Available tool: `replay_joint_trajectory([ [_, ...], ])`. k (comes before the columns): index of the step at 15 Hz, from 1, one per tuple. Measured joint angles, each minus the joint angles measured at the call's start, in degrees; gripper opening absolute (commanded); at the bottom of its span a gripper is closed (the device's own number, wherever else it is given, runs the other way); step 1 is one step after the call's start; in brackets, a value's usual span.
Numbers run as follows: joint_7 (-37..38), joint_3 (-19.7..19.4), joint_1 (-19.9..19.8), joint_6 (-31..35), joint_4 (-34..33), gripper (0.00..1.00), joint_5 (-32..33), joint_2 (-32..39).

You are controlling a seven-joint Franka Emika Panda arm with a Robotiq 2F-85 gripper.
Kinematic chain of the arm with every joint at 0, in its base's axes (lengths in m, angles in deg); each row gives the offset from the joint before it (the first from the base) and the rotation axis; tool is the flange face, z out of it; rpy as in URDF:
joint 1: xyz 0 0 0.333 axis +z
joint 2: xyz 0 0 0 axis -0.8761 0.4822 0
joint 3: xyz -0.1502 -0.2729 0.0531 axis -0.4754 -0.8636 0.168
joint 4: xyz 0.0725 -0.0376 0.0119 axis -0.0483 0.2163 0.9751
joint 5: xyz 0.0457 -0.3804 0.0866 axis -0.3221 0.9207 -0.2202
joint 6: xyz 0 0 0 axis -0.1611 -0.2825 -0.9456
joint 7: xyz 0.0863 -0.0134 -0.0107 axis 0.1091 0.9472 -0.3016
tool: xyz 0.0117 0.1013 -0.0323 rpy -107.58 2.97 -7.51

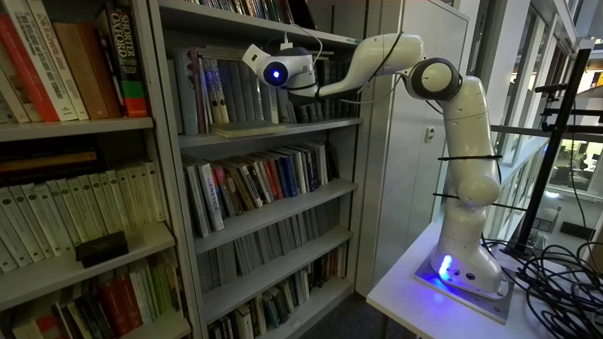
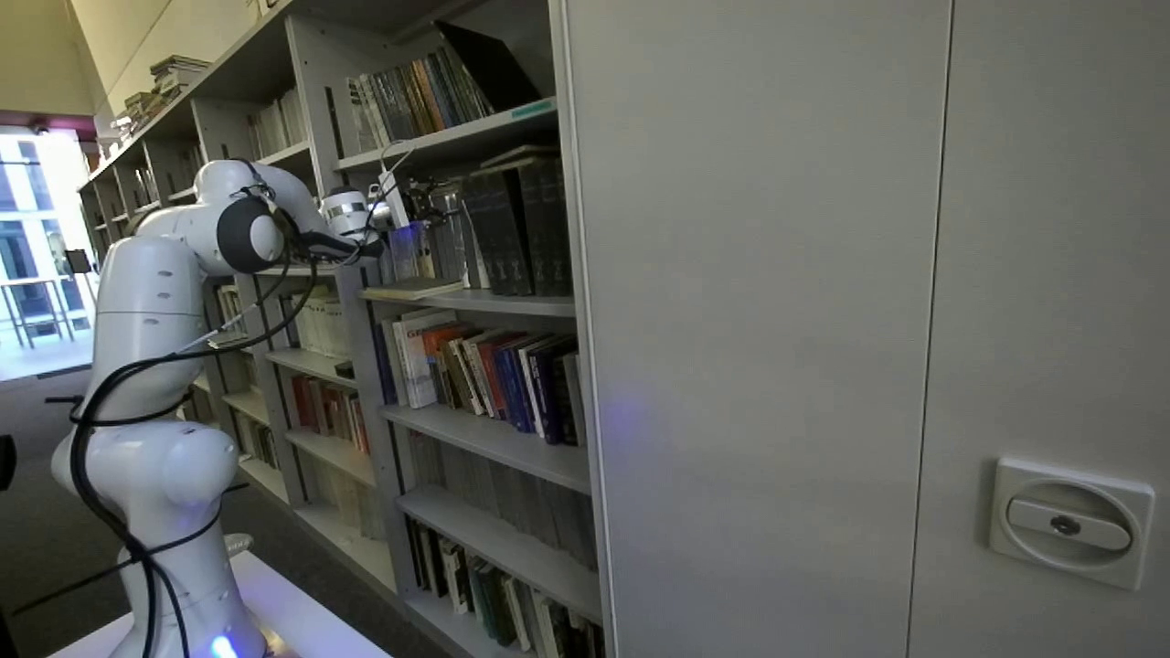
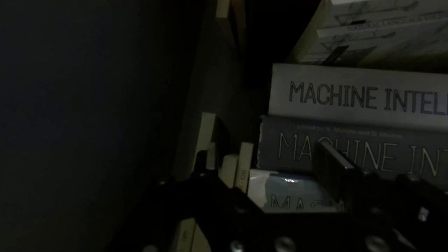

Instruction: Remove a book from the top of the upright books and put it on top of the books stacked on the book shelf

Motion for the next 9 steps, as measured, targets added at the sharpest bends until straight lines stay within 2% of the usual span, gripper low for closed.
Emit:
replay_joint_trajectory([
  [9,-0.02,-0.76,-1.18,6.63,-0.96,0.72,0.19,-0.61],
])
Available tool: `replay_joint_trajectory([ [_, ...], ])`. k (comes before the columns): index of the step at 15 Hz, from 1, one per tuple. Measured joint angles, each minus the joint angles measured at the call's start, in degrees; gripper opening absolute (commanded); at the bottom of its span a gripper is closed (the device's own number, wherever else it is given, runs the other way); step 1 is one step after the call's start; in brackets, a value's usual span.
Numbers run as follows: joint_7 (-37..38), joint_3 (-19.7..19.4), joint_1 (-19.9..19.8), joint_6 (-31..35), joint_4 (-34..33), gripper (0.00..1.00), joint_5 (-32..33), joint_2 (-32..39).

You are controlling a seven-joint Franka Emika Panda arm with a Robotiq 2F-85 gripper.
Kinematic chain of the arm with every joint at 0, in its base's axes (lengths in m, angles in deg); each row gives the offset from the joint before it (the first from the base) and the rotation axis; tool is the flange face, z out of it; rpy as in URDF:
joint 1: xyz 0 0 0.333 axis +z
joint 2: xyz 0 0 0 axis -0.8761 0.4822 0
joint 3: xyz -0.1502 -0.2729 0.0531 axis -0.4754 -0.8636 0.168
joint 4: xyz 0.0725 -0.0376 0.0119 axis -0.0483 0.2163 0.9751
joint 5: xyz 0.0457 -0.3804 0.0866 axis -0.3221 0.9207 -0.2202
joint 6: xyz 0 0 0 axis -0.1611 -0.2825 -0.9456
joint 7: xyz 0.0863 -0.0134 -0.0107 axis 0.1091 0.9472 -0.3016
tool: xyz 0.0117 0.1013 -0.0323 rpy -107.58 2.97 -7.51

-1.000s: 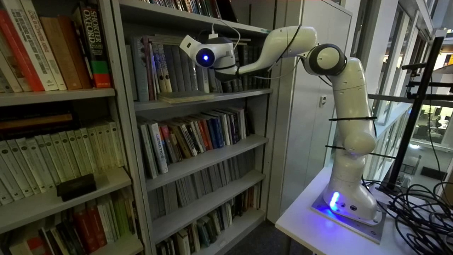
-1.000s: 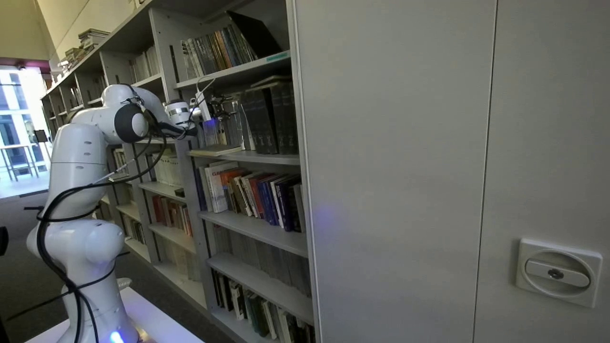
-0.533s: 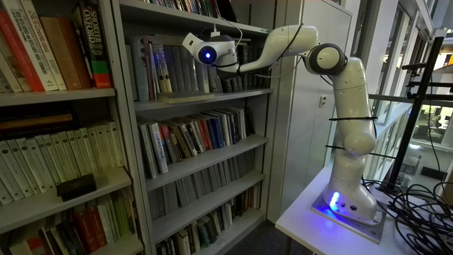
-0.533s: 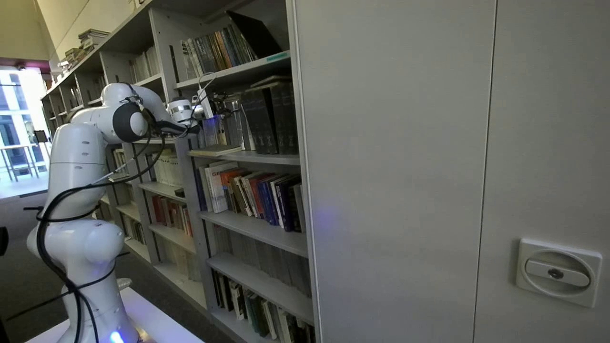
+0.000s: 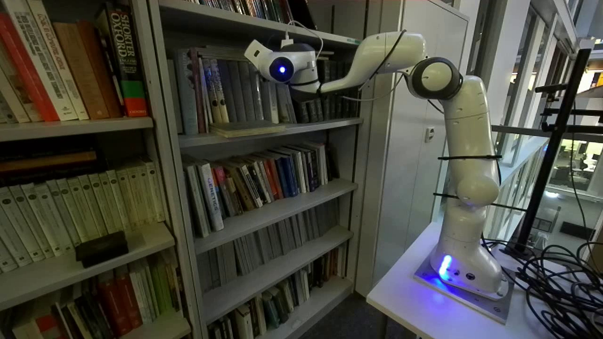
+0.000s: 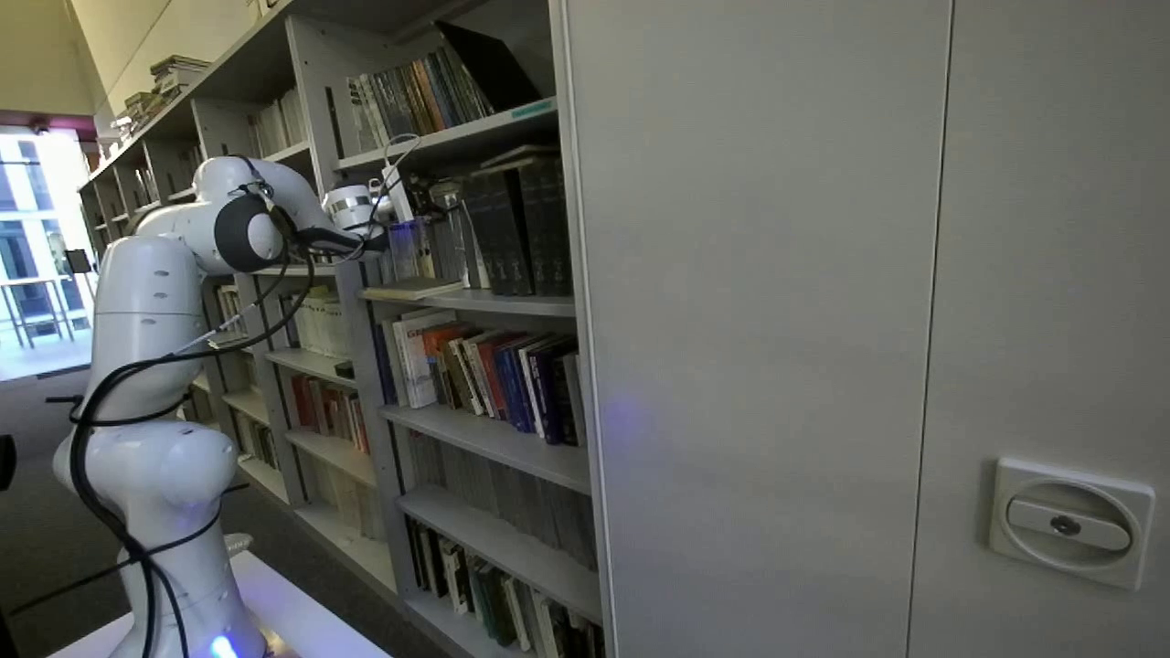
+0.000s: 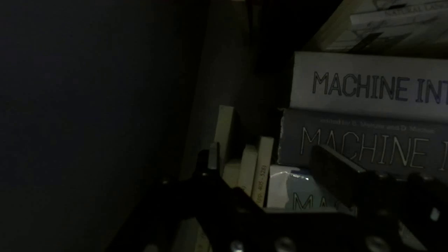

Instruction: Remove a book from the top of the upright books and put it on top of the books stacked on the book shelf

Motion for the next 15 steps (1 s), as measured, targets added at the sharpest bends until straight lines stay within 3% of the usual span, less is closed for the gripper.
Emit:
replay_joint_trajectory([
  [5,-0.20,-0.50,-0.08,1.44,-0.50,0.81,0.06,-0.05],
  [8,-0.46,-0.78,-0.10,1.61,-0.56,0.79,0.06,-0.05],
  [13,-0.58,-1.17,-0.12,1.65,-0.56,0.84,0.06,-0.04],
  [14,-0.60,-1.25,-0.12,1.65,-0.56,0.85,0.06,-0.04],
  [15,-0.62,-1.30,-0.14,1.65,-0.56,0.97,0.05,-0.04],
])
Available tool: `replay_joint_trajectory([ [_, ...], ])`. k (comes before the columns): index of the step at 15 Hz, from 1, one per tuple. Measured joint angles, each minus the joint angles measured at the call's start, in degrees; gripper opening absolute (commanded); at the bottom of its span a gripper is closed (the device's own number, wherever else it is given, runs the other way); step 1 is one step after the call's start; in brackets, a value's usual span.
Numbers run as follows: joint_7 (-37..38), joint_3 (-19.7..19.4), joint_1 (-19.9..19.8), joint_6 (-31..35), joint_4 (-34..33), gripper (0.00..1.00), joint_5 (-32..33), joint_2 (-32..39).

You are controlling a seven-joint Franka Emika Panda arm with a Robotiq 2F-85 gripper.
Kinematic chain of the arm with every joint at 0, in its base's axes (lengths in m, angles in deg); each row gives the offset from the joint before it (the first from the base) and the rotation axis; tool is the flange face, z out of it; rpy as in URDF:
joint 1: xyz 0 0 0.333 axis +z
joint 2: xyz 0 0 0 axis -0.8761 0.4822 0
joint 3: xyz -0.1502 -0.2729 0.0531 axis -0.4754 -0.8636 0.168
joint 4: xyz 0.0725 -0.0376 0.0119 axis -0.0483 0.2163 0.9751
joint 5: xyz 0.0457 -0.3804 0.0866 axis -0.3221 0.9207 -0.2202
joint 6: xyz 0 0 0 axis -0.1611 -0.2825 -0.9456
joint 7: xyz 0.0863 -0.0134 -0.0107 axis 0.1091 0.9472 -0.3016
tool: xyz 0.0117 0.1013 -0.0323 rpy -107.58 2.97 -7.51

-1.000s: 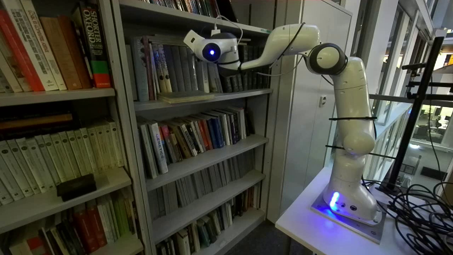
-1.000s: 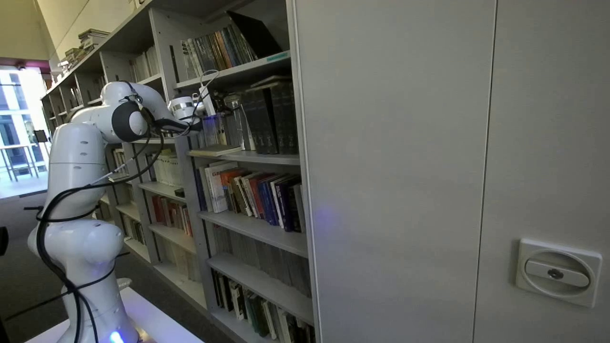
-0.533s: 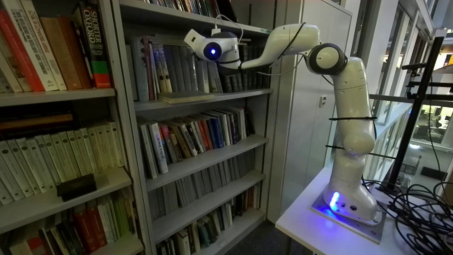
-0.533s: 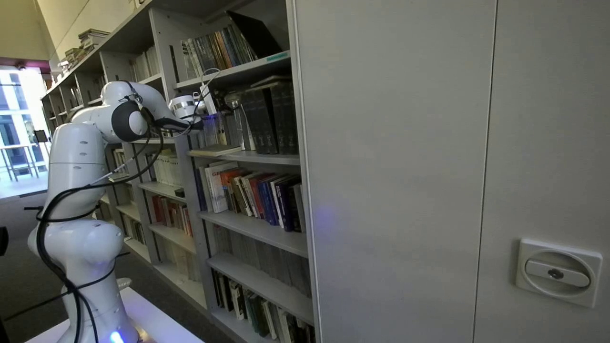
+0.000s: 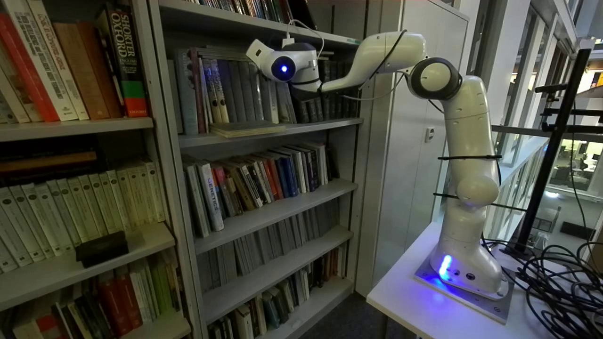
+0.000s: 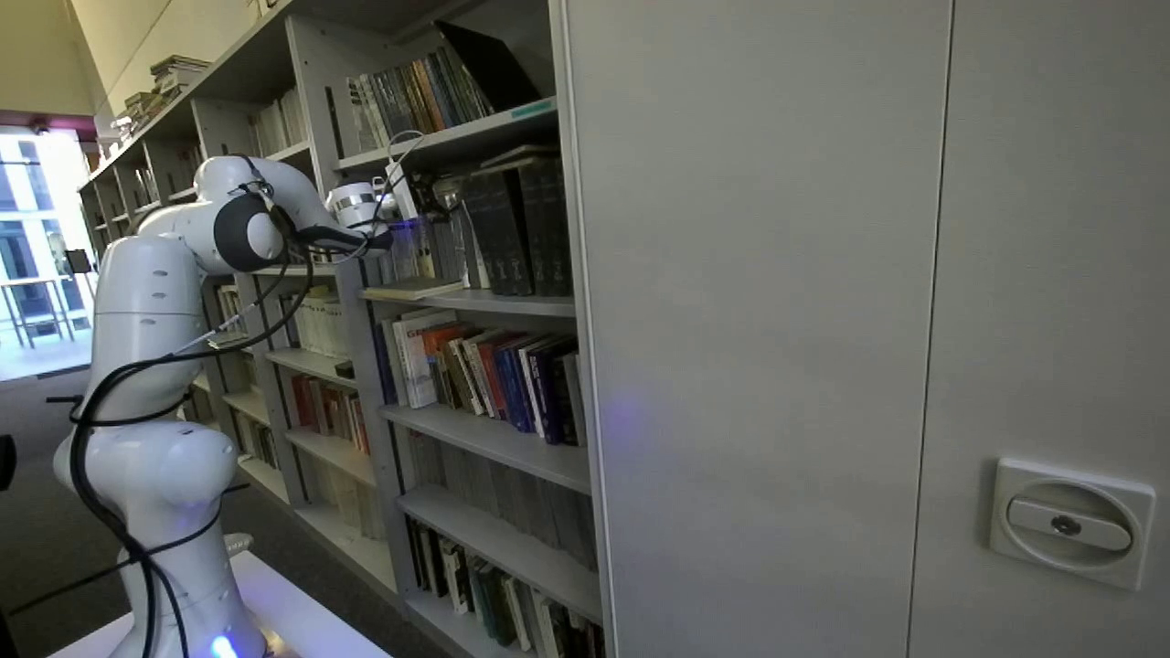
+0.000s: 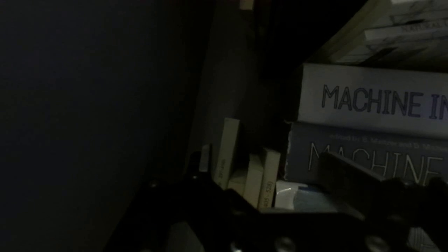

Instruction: Remove a book from the top of the upright books and put it on top of the books stacked on the book shelf

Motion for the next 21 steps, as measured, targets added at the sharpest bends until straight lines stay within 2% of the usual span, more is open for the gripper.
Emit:
replay_joint_trajectory([
  [7,-0.52,-0.08,-0.18,0.02,0.00,1.00,-0.05,0.01],
  [8,-0.54,-0.08,-0.19,0.02,0.00,0.96,-0.05,0.01],
  [9,-0.55,-0.08,-0.19,0.02,0.00,0.87,-0.06,0.01],
  [11,-0.64,-0.09,-0.21,0.03,0.00,0.82,-0.09,0.04],
  [13,-0.72,-0.09,-0.24,0.03,0.01,0.72,-0.11,0.09],
  [19,-0.84,-0.09,-0.25,0.04,0.00,0.85,-0.11,-0.03],
  [21,-0.85,-0.11,-0.48,0.04,0.00,0.82,-0.12,-0.03],
])
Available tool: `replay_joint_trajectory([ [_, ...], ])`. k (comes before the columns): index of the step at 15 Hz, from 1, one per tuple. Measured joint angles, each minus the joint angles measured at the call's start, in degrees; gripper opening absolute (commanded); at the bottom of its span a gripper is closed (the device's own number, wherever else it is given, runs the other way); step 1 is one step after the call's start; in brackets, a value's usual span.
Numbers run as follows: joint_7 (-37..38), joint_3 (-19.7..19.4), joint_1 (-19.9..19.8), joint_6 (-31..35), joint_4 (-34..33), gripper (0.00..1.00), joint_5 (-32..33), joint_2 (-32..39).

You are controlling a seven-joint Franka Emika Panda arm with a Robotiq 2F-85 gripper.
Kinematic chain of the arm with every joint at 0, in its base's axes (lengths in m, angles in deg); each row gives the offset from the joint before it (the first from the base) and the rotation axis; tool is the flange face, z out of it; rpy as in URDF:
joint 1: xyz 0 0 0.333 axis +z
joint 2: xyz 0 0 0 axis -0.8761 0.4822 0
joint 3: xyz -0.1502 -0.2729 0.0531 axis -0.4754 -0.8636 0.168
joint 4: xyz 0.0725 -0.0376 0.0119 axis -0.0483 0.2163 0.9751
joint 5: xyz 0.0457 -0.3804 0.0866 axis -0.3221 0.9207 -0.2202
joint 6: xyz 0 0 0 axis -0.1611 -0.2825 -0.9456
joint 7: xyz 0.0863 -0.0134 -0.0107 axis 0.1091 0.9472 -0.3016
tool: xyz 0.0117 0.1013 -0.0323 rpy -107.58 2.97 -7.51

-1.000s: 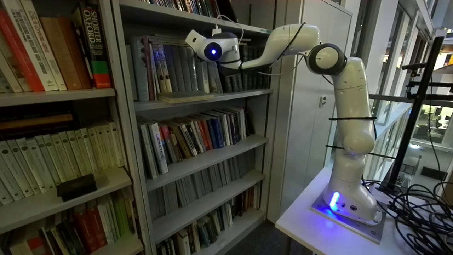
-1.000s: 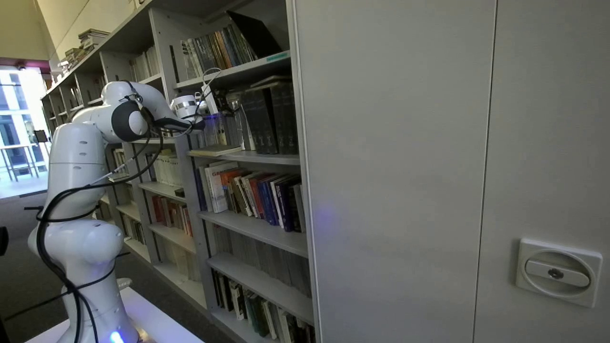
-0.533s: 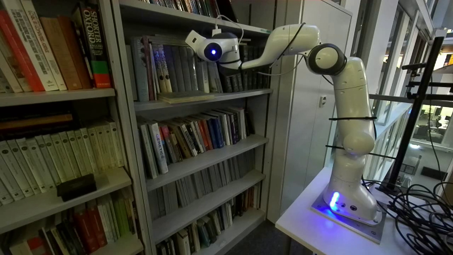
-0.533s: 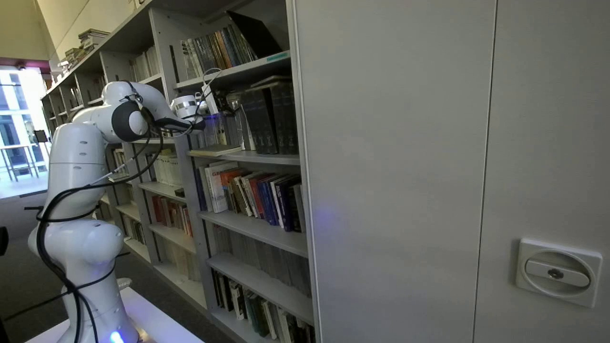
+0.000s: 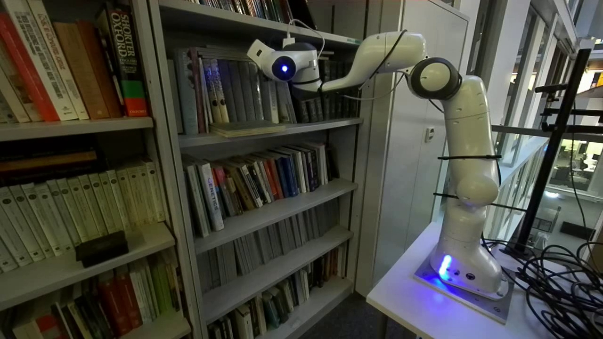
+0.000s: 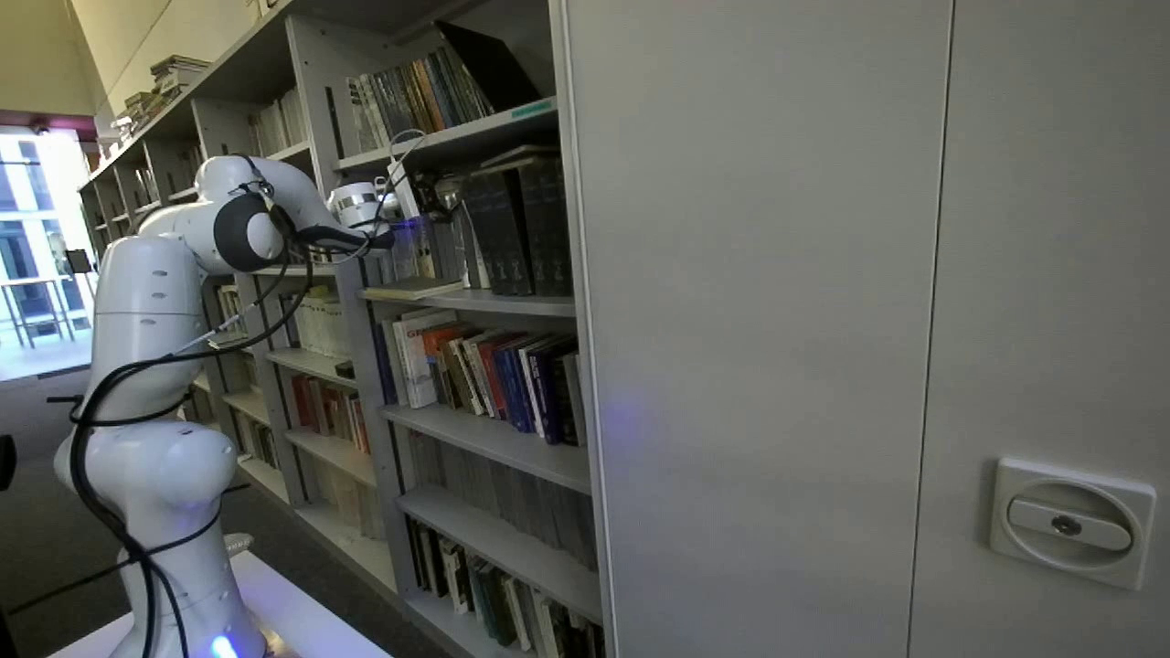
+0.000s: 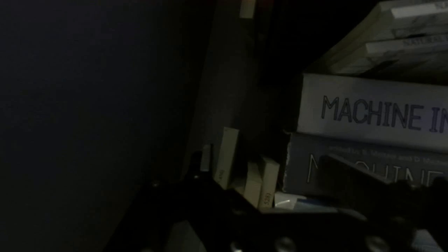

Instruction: Remove a book from the top of the upright books and put it on top of the books stacked on the book shelf

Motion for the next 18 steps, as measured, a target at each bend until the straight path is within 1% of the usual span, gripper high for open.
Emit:
replay_joint_trajectory([
  [5,0.00,-0.74,-1.03,0.00,0.00,0.79,0.00,-0.80],
  [8,0.00,-1.10,-1.28,0.00,0.00,0.73,0.00,-1.24],
  [11,0.00,-1.10,-1.25,0.00,0.01,0.72,0.00,-1.26],
  [14,0.00,-1.02,-1.08,0.00,0.03,0.68,0.00,-1.25],
  [15,-0.01,-0.99,-0.93,0.00,0.03,0.63,0.02,-1.25],
  [16,-0.17,-0.88,-0.80,0.00,0.03,0.51,0.13,-1.24],
  [17,-0.90,-0.72,-0.70,0.00,0.06,0.37,0.18,-1.23],
  [18,-1.82,-0.62,-0.66,0.00,0.16,0.28,0.24,-1.20],
])
